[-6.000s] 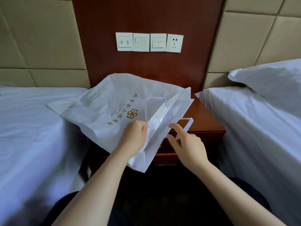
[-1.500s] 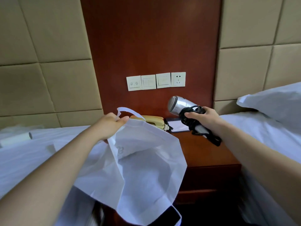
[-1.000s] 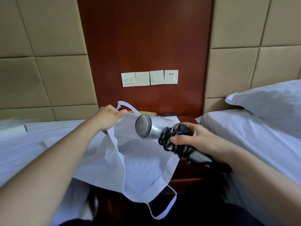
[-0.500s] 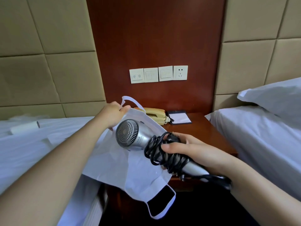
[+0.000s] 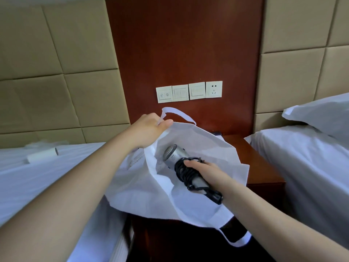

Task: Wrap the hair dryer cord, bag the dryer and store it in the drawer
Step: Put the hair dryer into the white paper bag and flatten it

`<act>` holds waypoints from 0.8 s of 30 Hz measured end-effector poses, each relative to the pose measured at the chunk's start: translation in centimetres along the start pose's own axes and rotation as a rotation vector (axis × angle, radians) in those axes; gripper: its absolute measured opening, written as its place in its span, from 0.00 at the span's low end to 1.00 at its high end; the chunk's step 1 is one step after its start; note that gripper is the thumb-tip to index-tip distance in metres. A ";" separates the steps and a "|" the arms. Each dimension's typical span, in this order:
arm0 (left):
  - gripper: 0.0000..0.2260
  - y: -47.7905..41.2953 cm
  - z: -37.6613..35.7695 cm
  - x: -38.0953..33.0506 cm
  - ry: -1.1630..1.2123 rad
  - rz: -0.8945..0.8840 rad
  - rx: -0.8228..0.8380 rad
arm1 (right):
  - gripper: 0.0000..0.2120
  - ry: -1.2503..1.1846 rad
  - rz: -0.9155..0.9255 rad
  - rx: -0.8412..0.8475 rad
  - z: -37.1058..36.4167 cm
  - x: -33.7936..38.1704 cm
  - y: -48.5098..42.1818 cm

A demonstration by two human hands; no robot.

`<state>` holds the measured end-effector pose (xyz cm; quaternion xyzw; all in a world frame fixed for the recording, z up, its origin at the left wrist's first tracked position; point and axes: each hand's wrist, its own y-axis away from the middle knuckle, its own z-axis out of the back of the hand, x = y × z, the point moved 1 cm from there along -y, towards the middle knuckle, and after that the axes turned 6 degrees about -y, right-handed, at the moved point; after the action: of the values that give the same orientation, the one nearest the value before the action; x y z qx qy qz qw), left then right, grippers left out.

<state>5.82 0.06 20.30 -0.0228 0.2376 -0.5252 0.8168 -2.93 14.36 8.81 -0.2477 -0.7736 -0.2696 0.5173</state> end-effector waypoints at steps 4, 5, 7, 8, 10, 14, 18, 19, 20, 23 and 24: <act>0.23 1.1 1.8 -1.1 -0.076 -0.031 -0.122 | 0.10 -0.007 0.002 -0.092 -1.7 -1.1 -2.9; 0.22 1.5 2.1 -1.3 -0.078 -0.054 -0.136 | 0.07 -0.006 -0.007 -0.112 -2.1 -1.3 -3.7; 0.21 2.1 2.5 -1.7 -0.084 -0.087 -0.151 | 0.06 0.021 -0.017 -0.157 -2.6 -1.5 -5.1; 0.20 2.4 2.6 -1.9 -0.092 -0.094 -0.155 | 0.07 0.032 -0.011 -0.178 -2.9 -1.5 -5.8; 0.21 2.7 2.9 -2.4 -0.097 -0.108 -0.167 | 0.06 0.008 -0.006 -0.211 -3.3 -1.5 -7.0; 0.23 2.9 3.9 -2.5 -0.044 -0.107 -0.204 | 0.15 0.108 0.069 -0.347 -3.4 -2.9 -10.5; 0.22 2.9 4.0 -3.0 -0.030 -0.152 -0.195 | 0.30 0.269 0.019 -0.486 -3.1 -3.3 -12.2; 0.22 2.9 3.8 -3.2 -0.020 -0.166 -0.190 | 0.29 0.262 0.019 -0.506 -3.2 -3.1 -12.0; 0.21 2.8 3.6 -3.3 -0.007 -0.177 -0.181 | 0.30 0.239 0.018 -0.516 -3.3 -2.8 -12.0; 0.21 2.5 3.4 -3.5 0.033 -0.176 -0.167 | 0.32 0.172 0.009 -0.533 -3.4 -2.9 -12.8; 0.22 2.4 3.4 -3.5 0.041 -0.176 -0.166 | 0.32 0.168 0.009 -0.531 -3.5 -3.1 -13.1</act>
<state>8.12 3.45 23.84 -0.1003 0.2940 -0.5736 0.7580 -8.25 2.09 4.93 -0.3549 -0.6292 -0.4799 0.4979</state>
